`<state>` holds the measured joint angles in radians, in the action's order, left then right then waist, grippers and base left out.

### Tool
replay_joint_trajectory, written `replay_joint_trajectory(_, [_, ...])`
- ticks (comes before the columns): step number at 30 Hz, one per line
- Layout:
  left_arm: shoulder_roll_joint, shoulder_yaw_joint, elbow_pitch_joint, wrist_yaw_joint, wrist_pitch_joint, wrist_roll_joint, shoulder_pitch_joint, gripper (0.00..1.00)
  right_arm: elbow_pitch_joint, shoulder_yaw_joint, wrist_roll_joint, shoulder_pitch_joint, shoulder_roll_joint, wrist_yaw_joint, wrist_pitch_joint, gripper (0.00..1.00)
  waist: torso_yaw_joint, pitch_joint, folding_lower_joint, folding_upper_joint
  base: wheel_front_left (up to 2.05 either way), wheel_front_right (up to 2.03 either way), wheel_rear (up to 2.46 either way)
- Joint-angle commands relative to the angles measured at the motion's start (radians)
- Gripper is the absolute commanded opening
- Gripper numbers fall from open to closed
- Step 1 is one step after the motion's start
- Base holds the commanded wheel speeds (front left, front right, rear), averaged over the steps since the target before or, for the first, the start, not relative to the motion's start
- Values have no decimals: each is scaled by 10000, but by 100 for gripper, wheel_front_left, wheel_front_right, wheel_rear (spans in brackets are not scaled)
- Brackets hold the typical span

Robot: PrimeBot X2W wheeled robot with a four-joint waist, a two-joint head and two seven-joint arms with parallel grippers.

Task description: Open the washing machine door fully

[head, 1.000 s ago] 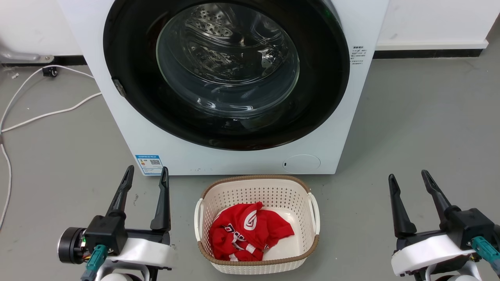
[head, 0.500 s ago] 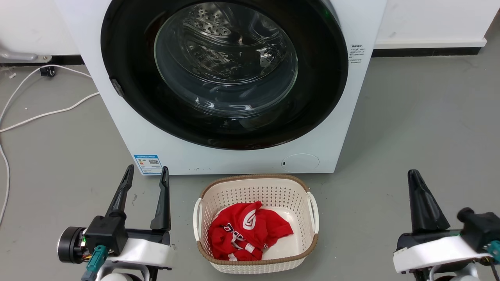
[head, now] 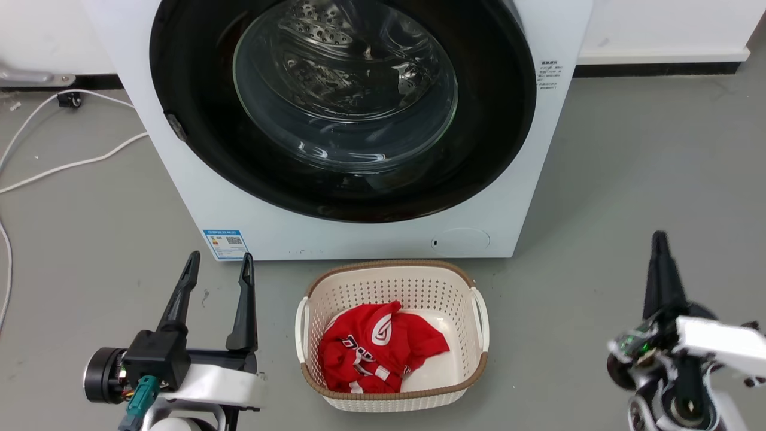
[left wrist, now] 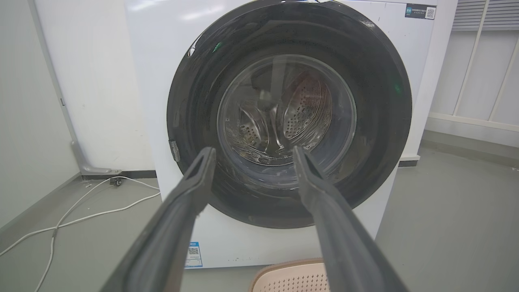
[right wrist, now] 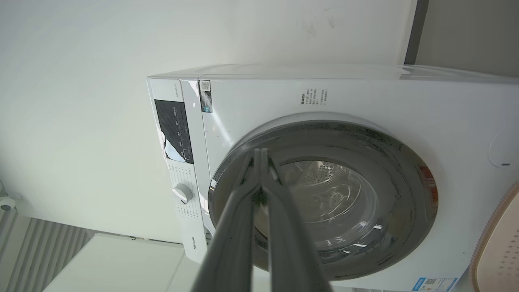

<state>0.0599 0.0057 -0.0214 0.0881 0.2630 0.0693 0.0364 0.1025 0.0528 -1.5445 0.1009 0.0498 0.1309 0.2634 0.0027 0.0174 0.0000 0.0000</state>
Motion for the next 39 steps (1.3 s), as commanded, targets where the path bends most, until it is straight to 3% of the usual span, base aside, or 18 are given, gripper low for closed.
replay_joint_trajectory(1, [-15, 52, 63, 47, 23, 45, 128, 100, 212, -257, -818, 576, 9, -3, 6, 0, -1, 159, 0, 0, 0, 0, 0])
replay_joint_trajectory(5, [-18, 189, 201, 68, 23, 71, 371, 100, 873, -450, -1774, 1846, 32, -3, 8, 0, -3, 561, 0, 0, 0, 0, 0])
replay_joint_trajectory(11, [3, 341, 448, 172, 23, 41, 788, 100, 2815, -183, -2427, 4425, 913, -2, -446, 0, 25, 1275, 0, 0, 0, 0, 0])
replay_joint_trajectory(19, [71, 350, 724, 334, 23, 108, 1521, 100, 6074, 1505, -2255, 8416, 2261, -2, -2080, 0, 235, 2243, 0, 0, 0, 0, 0])
replay_joint_trajectory(22, [86, 317, 834, 351, 23, 123, 1733, 100, 7187, 2245, -1986, 9847, 2498, -2, -2869, 0, 328, 2530, 0, 0, 0, 0, 0])
replay_joint_trajectory(30, [149, 282, 1110, 405, 23, 141, 2044, 100, 9622, 3771, -1104, 12643, 2295, -2, -4435, 0, 481, 3172, 0, 0, 0, 0, 0])
replay_joint_trajectory(35, [220, 242, 1288, 416, 23, 144, 2342, 100, 11408, 4647, -344, 14503, 1801, -2, -5249, 0, 633, 3693, 0, 0, 0, 0, 0])
replay_joint_trajectory(39, [265, 262, 1287, 425, 23, 142, 2368, 100, 11734, 4793, -232, 14711, 1574, -2, -5662, 0, 613, 3825, 0, 0, 0, 0, 0])
